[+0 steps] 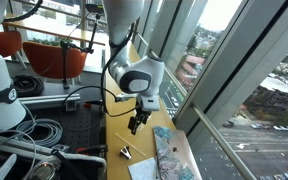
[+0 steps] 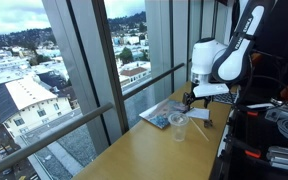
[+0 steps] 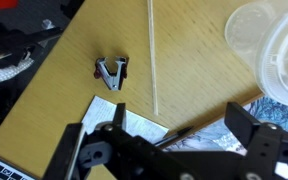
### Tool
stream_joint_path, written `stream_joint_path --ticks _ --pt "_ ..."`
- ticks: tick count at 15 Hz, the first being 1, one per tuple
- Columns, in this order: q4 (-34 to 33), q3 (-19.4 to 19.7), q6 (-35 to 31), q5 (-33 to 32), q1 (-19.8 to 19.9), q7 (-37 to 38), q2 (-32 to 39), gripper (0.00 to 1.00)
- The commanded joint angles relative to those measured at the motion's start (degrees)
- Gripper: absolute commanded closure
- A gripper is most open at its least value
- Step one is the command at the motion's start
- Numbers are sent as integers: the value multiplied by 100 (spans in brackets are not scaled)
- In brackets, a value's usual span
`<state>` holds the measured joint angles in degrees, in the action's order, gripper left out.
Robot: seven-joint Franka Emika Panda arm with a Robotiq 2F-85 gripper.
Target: Put the straw inside the plastic cup
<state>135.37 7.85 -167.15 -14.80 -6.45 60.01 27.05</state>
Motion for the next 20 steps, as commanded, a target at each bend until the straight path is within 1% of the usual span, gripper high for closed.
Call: stream_joint_path --ticks 1,2,4,8,9,10,15,20 --pt "-121 224 104 466 -310 -355 182 0" --pt "-5 242 -10 556 -353 -403 111 0" --pt "-27 280 -9 625 -401 -457 179 0" --pt "-60 293 -9 626 -401 -464 199 0" --pt "-63 241 -53 671 -340 -553 209 0" --pt "-107 184 -138 753 -263 -697 303 0" --pt "-272 160 -647 1142 -210 -1289 830 0" --pt "-623 74 -933 1687 -135 -1962 1388 0"
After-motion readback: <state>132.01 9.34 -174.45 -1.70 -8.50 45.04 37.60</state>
